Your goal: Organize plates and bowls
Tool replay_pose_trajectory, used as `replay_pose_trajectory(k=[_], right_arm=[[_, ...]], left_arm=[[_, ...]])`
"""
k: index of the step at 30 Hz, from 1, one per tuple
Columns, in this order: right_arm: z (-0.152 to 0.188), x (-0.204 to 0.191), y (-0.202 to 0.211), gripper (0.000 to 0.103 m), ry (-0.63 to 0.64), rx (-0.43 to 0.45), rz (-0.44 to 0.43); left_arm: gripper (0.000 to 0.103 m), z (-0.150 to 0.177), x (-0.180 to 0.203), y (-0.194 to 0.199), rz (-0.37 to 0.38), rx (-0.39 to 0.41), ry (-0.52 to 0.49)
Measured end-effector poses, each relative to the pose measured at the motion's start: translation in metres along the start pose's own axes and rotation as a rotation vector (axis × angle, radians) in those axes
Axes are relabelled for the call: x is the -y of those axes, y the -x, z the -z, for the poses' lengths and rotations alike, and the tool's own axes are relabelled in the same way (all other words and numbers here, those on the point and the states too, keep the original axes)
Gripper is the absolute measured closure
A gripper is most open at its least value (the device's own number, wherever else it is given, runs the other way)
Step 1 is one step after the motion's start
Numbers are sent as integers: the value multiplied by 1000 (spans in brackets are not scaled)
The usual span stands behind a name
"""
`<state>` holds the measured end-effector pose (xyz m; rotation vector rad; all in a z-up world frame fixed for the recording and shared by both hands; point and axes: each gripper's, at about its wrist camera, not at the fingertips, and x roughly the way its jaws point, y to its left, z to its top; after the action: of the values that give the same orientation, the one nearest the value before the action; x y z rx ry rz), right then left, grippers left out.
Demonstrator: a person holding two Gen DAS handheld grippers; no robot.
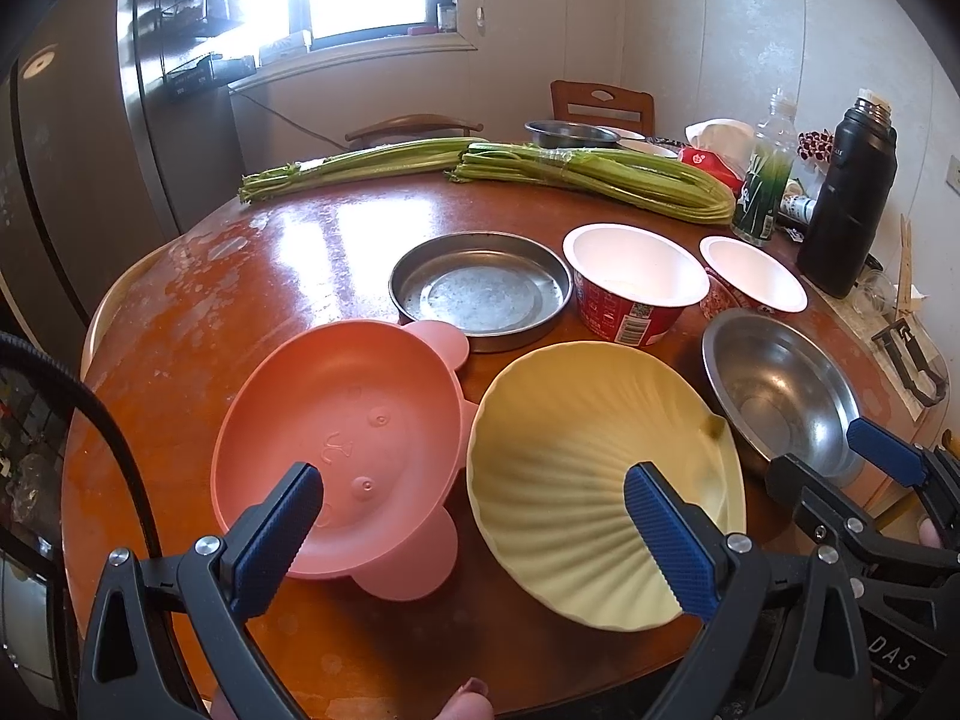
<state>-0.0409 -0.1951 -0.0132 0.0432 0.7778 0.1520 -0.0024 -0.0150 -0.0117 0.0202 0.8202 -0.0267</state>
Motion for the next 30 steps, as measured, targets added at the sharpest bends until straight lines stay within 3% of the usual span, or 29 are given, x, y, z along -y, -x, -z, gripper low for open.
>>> replay_pose_trajectory(k=[15, 26, 30], right_arm=[[-7, -8, -1, 19, 21, 5, -30], [-54, -35, -4, 19, 62, 54, -152], [-69, -60, -15, 19, 98, 11, -238]], left_arm=[[2, -2, -11, 1, -2, 7, 27], [2, 2, -99, 15, -127, 21, 216], [2, 10, -131, 16, -160, 3, 283]])
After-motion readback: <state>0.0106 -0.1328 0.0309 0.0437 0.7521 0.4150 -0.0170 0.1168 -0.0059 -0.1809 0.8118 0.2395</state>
